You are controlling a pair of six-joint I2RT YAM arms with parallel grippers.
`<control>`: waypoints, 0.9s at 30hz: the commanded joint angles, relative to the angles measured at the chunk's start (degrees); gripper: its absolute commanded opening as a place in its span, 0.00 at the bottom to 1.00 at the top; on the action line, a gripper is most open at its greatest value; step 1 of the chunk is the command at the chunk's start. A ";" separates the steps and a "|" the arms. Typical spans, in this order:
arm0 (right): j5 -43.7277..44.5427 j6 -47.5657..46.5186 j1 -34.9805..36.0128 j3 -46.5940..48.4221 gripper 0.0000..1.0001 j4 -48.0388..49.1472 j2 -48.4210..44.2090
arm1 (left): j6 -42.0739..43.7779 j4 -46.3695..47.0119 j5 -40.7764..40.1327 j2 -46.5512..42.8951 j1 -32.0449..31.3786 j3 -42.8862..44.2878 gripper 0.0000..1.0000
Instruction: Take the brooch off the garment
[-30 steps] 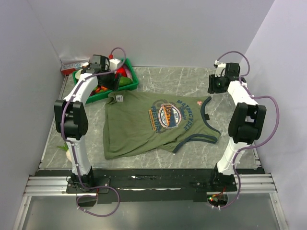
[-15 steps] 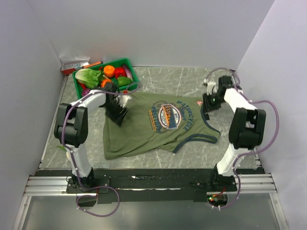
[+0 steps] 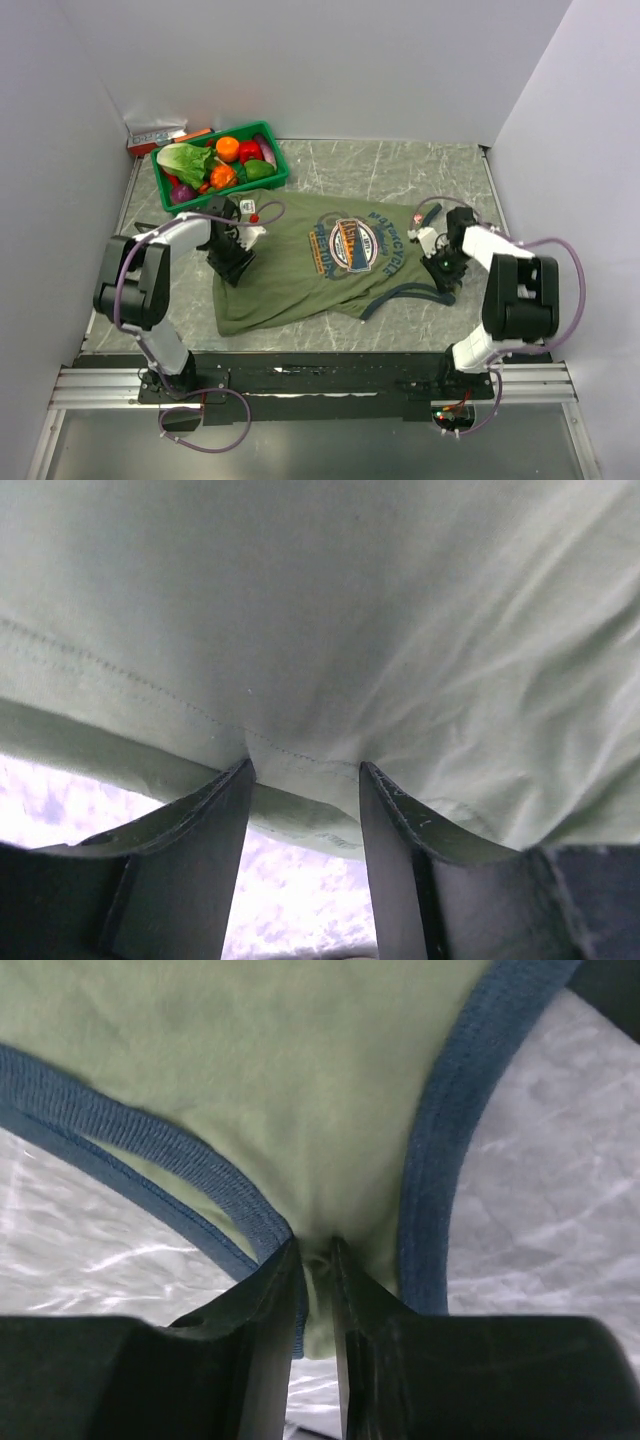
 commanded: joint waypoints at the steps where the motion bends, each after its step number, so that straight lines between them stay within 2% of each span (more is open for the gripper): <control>1: 6.83 -8.44 0.42 -10.48 0.26 0.56 -6.12 | 3.81 -2.99 -7.19 -2.36 1.88 -9.83 0.53; 4: 7.10 -10.30 0.68 -15.49 0.24 -0.94 -13.15 | 4.78 -5.36 -8.69 -7.82 1.97 -13.26 0.53; 8: 5.71 -14.51 0.25 -16.75 0.24 -7.35 -21.86 | 5.84 -9.31 -8.52 -12.75 1.97 -14.15 0.53; 10: 2.03 -16.44 -0.98 -11.69 0.27 -11.82 -25.55 | 6.54 -12.46 -6.25 -14.24 1.96 -10.03 0.55; 12: -7.98 -17.50 -2.65 -6.14 0.33 -15.34 -27.57 | 6.29 -13.71 -4.13 -14.08 1.97 -2.16 0.59; 13: -11.15 -16.81 -3.00 -0.72 0.36 -16.57 -27.50 | 6.28 -14.67 -0.47 -13.38 1.88 1.03 0.61; 15: -17.91 -11.13 -2.92 3.71 0.46 -15.02 -24.70 | 5.58 -14.68 2.54 -9.01 1.44 10.58 0.64; 17: -20.48 -4.88 -2.92 8.81 0.53 -9.49 -20.75 | 2.34 -14.24 5.53 -4.43 0.22 16.76 0.65; 18: -21.63 1.07 -2.92 10.66 0.56 -8.42 -14.81 | 1.02 -14.68 6.33 0.81 -0.14 22.97 0.65; 20: -22.78 9.34 -2.92 17.51 0.56 -7.10 -4.45 | -2.93 -15.64 9.04 6.12 -0.76 31.50 0.64; 21: -23.30 11.92 -3.09 19.45 0.61 -6.75 -1.34 | -5.47 -15.56 9.84 9.97 -0.85 33.65 0.63; 23: -24.27 18.49 -3.10 23.32 0.61 -4.91 4.99 | -8.47 -13.81 10.82 12.55 -0.93 36.64 0.63; 27: -25.15 28.10 -3.27 25.44 0.60 -2.26 9.68 | -12.78 -10.37 10.82 17.64 -2.34 44.20 0.64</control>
